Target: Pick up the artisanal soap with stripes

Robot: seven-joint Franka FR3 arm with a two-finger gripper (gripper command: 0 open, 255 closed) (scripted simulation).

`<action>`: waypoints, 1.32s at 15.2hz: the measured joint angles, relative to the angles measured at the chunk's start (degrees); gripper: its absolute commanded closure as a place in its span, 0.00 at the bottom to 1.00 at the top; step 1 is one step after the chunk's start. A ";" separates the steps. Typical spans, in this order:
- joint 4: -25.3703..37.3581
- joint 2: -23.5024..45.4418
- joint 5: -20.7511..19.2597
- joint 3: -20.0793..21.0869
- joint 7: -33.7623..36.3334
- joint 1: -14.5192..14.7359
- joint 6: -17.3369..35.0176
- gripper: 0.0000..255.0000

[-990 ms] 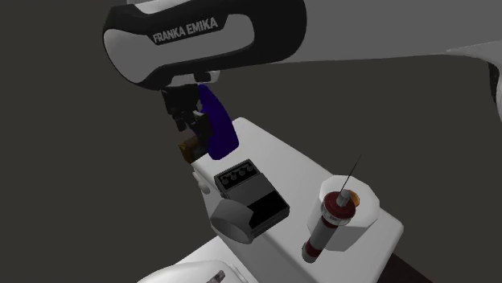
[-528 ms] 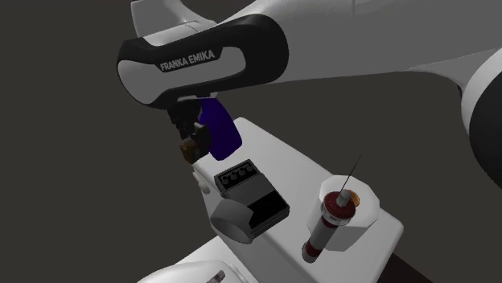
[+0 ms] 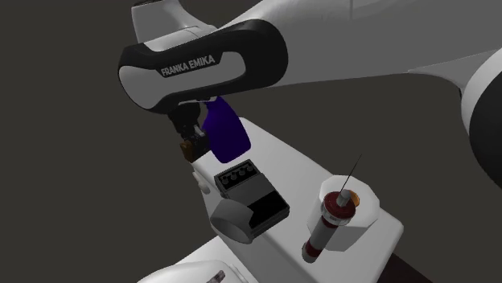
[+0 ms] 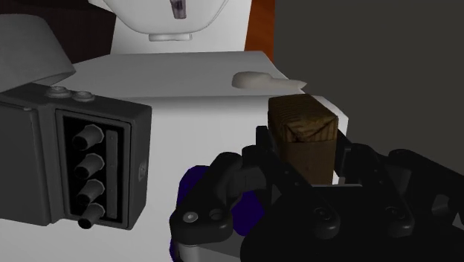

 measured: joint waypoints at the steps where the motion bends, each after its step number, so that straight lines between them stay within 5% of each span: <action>1: 0.05 0.04 -0.02 -0.01 0.03 0.03 -0.01 1.00; 20: 7.65 -1.97 1.33 0.67 -1.05 0.32 -9.49 1.00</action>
